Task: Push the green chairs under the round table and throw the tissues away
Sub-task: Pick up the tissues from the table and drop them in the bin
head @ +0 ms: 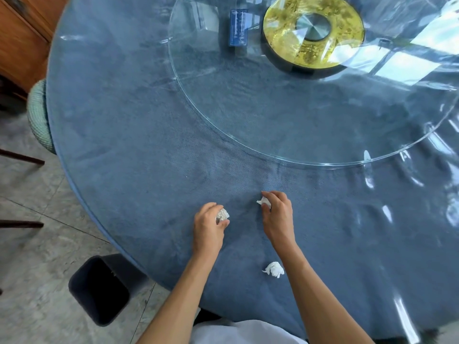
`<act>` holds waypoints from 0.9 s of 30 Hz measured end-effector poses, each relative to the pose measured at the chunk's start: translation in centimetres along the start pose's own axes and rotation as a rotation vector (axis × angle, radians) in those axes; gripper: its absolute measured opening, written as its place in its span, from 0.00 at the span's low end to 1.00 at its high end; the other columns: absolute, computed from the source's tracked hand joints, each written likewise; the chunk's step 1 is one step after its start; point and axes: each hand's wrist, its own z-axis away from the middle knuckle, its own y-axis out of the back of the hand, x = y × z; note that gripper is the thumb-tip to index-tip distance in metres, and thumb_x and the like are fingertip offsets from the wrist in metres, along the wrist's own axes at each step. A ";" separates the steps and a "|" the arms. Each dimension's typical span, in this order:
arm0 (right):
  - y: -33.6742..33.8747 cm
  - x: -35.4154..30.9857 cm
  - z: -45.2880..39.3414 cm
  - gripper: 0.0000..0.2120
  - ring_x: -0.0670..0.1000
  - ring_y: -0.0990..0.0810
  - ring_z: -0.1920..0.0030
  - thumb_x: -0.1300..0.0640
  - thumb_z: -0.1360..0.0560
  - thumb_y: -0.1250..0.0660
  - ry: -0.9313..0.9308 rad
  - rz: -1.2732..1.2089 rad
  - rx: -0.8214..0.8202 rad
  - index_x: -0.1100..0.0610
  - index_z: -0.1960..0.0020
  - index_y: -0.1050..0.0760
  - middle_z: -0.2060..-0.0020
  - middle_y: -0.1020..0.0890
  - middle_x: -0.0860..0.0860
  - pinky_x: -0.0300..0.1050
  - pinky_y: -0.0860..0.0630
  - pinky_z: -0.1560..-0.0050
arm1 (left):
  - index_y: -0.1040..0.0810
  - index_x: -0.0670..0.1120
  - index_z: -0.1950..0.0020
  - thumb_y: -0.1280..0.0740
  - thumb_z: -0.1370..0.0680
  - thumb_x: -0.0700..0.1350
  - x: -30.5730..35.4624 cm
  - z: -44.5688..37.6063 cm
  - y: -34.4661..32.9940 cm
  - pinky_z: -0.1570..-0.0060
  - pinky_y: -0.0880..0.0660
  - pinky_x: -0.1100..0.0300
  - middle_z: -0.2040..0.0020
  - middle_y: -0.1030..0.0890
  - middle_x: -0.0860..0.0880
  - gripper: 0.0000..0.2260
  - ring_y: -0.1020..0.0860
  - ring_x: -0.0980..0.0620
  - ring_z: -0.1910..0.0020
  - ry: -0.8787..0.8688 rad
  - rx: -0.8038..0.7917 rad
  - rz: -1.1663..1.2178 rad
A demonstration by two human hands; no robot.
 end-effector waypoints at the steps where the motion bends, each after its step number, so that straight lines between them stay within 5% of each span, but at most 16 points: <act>1: 0.0 0.0 0.0 0.16 0.60 0.25 0.41 0.70 0.23 0.35 -0.005 -0.009 -0.003 0.62 0.38 0.19 0.42 0.22 0.57 0.39 0.36 0.41 | 0.17 0.38 0.43 0.21 0.33 0.32 0.2 0.0 0.0 0.41 0.26 0.56 0.43 0.19 0.44 0.19 0.20 0.43 0.45 -0.001 0.000 -0.013; 15: 0.4 -0.3 0.6 0.15 0.57 0.25 0.47 0.63 0.22 0.31 -0.161 -0.140 -0.038 0.55 0.37 0.20 0.49 0.23 0.49 0.41 0.33 0.47 | 0.19 0.44 0.42 0.24 0.28 0.36 1.1 0.5 0.2 0.49 0.24 0.49 0.49 0.21 0.45 0.16 0.23 0.43 0.49 0.097 -0.005 -0.098; 21: 1.3 -1.1 1.2 0.12 0.51 0.21 0.51 0.62 0.22 0.31 -0.178 -0.266 -0.035 0.58 0.39 0.19 0.50 0.20 0.53 0.40 0.28 0.47 | 0.19 0.45 0.50 0.25 0.27 0.37 1.3 0.3 1.4 0.54 0.25 0.60 0.54 0.18 0.49 0.09 0.20 0.49 0.55 0.204 -0.037 0.189; 24: 1.7 -1.5 1.5 0.11 0.47 0.22 0.53 0.62 0.23 0.30 -0.167 -0.293 0.003 0.59 0.41 0.18 0.52 0.20 0.53 0.28 0.31 0.53 | 0.19 0.47 0.53 0.25 0.27 0.37 1.8 0.7 2.0 0.54 0.21 0.57 0.57 0.18 0.51 0.08 0.20 0.51 0.57 0.248 -0.007 0.348; 27: 2.1 -1.9 1.7 0.09 0.47 0.20 0.53 0.61 0.23 0.30 -0.177 -0.360 0.025 0.58 0.44 0.17 0.52 0.18 0.51 0.28 0.30 0.54 | 0.20 0.49 0.54 0.25 0.27 0.37 2.3 0.9 2.7 0.52 0.18 0.52 0.57 0.17 0.52 0.09 0.20 0.56 0.58 0.252 0.035 0.445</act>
